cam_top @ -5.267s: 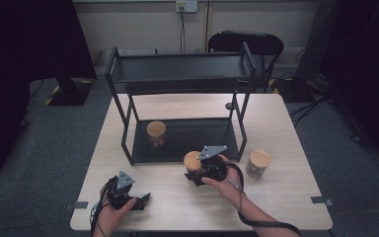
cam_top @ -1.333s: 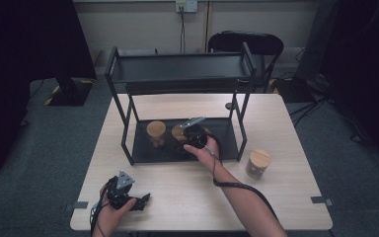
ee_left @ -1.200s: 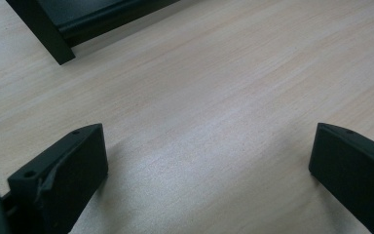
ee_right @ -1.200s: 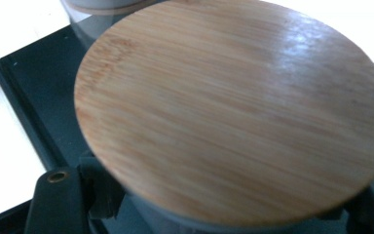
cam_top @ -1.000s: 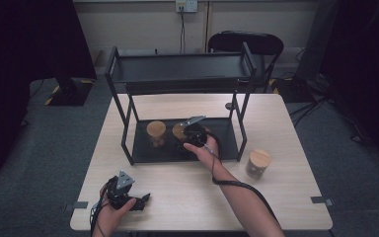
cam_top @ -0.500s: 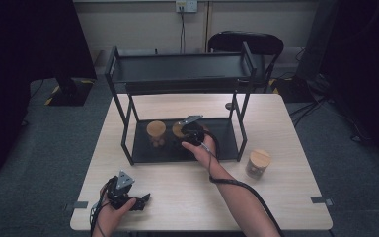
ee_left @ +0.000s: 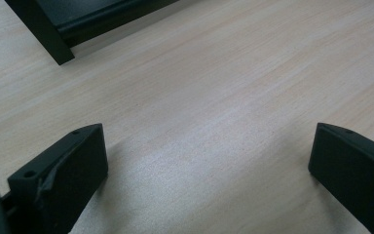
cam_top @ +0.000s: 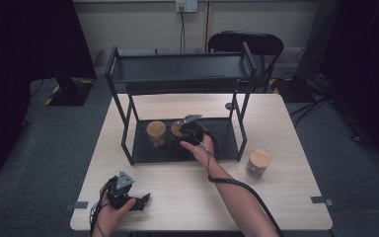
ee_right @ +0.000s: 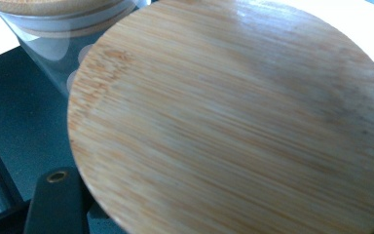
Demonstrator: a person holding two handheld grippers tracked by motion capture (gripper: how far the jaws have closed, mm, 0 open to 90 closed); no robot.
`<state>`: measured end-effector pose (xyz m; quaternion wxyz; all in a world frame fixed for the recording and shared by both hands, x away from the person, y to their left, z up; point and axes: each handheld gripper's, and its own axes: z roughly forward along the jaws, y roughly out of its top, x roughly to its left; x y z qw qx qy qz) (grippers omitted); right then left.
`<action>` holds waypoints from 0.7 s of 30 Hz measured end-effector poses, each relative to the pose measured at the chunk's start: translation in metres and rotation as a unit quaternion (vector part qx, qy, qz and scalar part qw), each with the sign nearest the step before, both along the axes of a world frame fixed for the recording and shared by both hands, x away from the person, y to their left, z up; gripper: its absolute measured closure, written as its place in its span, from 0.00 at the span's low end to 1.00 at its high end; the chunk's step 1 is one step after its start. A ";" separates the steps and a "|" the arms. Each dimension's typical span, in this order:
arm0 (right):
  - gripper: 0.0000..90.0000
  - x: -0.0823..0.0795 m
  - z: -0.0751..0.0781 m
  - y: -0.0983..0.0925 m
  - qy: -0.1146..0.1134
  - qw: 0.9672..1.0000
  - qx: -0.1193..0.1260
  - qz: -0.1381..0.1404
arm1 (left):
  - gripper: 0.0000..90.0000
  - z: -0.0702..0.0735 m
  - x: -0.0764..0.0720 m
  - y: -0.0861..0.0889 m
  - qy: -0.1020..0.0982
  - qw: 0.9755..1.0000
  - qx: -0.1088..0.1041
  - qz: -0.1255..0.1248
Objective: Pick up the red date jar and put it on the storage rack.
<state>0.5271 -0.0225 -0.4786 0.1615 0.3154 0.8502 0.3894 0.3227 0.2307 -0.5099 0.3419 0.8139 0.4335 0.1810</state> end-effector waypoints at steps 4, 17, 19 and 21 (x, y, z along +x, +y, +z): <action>0.28 0.000 0.000 0.000 0.001 1.000 0.000 -0.001 | 0.00 0.000 0.000 0.000 0.000 1.000 0.000 0.000; 0.07 0.000 0.005 -0.009 0.030 0.999 0.012 -0.011 | 0.00 0.000 0.000 0.000 0.000 1.000 0.000 0.000; 0.06 0.000 0.006 -0.011 0.030 0.999 0.014 -0.010 | 0.00 0.000 0.000 0.000 0.000 1.000 0.000 0.000; 0.06 -0.002 0.008 -0.012 0.027 1.000 0.010 -0.010 | 0.00 0.000 0.000 0.000 0.000 1.000 0.000 0.000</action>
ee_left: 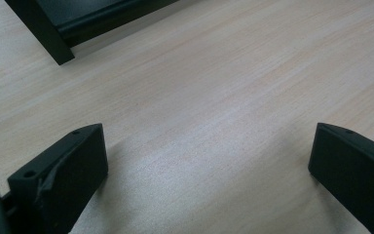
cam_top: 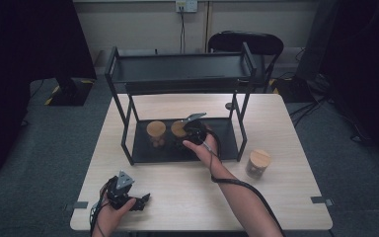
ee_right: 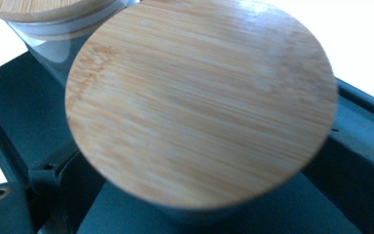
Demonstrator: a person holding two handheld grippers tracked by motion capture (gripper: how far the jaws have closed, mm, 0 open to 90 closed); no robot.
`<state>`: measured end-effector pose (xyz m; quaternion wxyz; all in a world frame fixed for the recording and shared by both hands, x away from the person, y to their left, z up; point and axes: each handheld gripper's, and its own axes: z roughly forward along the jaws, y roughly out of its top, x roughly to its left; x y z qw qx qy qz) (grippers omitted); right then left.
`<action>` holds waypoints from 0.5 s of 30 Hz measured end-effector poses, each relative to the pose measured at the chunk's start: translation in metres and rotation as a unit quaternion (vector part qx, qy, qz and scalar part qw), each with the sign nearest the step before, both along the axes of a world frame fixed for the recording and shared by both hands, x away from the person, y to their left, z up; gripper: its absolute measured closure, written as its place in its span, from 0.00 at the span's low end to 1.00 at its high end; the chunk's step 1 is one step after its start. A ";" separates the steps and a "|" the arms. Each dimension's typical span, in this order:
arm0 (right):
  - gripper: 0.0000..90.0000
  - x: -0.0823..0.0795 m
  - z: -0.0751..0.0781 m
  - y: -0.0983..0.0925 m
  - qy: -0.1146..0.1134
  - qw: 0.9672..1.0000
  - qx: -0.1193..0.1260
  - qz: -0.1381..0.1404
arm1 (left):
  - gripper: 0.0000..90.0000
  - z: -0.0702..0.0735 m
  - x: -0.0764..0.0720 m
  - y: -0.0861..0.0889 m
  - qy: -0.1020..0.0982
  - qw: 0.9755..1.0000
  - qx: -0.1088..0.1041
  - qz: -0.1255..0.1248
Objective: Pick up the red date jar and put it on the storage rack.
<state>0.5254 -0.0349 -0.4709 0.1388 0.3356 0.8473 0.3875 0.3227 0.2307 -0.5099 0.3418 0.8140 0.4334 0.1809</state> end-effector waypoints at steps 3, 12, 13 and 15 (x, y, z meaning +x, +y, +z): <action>0.05 -0.002 0.002 -0.002 0.001 1.000 0.003 0.002 | 0.00 0.000 0.000 0.000 0.000 1.000 0.000 0.000; 0.03 -0.013 0.008 -0.008 0.001 1.000 0.005 0.009 | 0.00 0.000 0.000 0.000 0.000 1.000 0.000 -0.001; 0.02 -0.015 0.009 -0.009 -0.001 1.000 0.004 0.009 | 0.00 0.000 0.000 0.000 0.000 1.000 0.000 -0.001; 0.03 -0.017 0.010 -0.012 -0.003 1.000 0.002 0.010 | 0.00 0.000 0.000 0.000 0.000 1.000 0.000 -0.001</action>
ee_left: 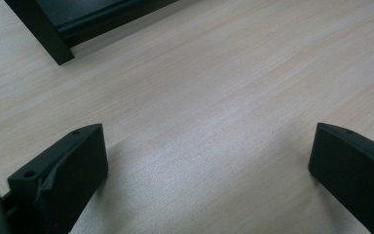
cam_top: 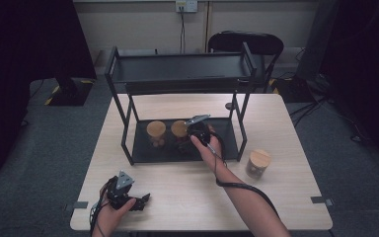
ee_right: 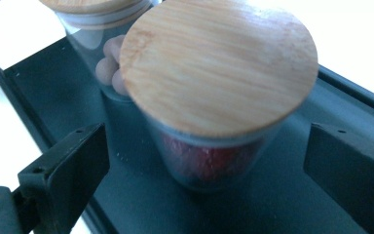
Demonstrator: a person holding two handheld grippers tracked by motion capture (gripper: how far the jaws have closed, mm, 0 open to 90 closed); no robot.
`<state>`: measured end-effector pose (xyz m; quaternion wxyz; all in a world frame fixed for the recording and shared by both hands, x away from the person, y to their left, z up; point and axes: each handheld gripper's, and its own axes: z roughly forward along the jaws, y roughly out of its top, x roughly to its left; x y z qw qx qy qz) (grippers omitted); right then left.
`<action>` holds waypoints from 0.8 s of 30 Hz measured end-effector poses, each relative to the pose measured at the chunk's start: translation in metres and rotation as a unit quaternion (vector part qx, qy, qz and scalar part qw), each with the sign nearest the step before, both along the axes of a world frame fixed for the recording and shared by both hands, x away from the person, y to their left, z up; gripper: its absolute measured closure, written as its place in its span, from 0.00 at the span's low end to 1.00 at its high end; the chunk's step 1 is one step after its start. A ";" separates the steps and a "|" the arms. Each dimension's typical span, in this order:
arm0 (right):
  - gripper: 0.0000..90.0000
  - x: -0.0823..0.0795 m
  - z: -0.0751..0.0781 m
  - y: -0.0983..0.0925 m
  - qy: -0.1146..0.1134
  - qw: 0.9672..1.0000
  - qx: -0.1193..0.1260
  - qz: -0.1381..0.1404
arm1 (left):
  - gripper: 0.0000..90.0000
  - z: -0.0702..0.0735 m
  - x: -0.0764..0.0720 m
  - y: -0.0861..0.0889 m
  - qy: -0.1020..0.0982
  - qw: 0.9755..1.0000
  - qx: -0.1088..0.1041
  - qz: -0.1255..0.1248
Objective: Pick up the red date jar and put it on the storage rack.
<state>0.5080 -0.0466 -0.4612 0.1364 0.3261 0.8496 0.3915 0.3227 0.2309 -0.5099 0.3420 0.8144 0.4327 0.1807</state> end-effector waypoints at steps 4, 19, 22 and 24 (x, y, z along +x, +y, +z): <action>0.03 -0.006 0.003 -0.005 -0.004 1.000 0.004 -0.002 | 0.00 0.000 0.000 0.000 0.000 1.000 0.000 0.000; 0.03 -0.031 0.011 -0.026 -0.008 1.000 0.011 -0.003 | 0.00 0.000 0.000 0.000 0.000 1.000 0.000 0.000; 0.02 -0.036 0.011 -0.029 -0.009 1.000 0.012 -0.004 | 0.00 0.000 0.000 0.000 0.000 1.000 0.000 0.000; 0.03 -0.039 0.012 -0.032 -0.010 1.000 0.014 -0.003 | 0.00 0.000 0.000 0.000 0.000 1.000 0.000 0.000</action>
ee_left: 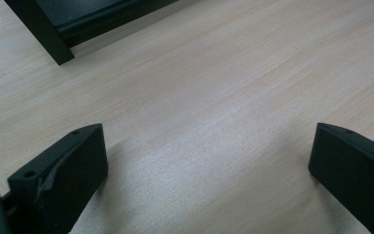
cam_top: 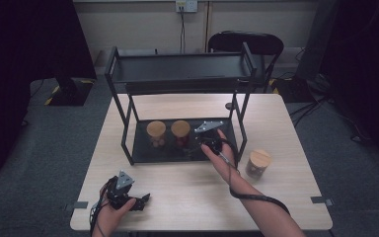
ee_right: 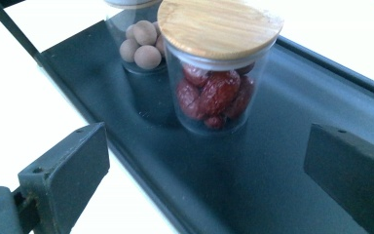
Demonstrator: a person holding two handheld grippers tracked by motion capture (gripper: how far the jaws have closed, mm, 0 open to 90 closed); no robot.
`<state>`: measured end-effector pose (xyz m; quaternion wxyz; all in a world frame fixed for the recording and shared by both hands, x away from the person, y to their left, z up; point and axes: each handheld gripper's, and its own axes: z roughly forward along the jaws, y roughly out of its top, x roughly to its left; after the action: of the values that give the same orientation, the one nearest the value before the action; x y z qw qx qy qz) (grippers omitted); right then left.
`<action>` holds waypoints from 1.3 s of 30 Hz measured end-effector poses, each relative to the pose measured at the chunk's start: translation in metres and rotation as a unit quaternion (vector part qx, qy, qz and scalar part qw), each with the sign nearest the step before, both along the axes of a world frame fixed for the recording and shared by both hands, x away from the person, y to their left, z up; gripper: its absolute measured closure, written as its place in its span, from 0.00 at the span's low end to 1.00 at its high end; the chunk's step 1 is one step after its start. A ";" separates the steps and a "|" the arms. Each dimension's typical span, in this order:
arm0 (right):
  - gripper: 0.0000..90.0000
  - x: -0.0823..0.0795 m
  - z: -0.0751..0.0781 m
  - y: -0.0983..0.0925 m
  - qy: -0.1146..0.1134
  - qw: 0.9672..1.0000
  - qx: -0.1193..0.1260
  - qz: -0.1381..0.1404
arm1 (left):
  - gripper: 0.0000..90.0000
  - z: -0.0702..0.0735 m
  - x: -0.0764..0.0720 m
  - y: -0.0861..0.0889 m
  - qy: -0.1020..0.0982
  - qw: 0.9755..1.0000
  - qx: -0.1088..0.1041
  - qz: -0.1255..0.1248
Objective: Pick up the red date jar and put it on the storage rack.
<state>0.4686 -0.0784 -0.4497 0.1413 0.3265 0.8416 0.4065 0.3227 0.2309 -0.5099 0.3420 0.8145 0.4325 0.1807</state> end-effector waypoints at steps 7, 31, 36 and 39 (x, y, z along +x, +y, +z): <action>0.03 -0.013 0.004 -0.009 -0.002 1.000 0.005 0.005 | 0.00 0.000 0.000 0.000 0.000 1.000 0.000 0.000; 0.03 -0.047 -0.004 -0.030 0.001 1.000 0.000 0.015 | 0.00 0.000 0.000 0.000 0.000 1.000 0.000 0.000; 0.03 -0.050 -0.007 -0.031 0.001 1.000 0.001 0.015 | 0.00 0.000 0.000 0.000 0.000 1.000 0.000 0.000; 0.03 -0.052 -0.009 -0.031 0.003 1.000 0.004 0.016 | 0.00 0.000 0.000 0.000 0.000 1.000 0.000 0.000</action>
<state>0.4166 -0.1098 -0.4585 0.1306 0.3144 0.8458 0.4107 0.3227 0.2309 -0.5099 0.3419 0.8146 0.4324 0.1807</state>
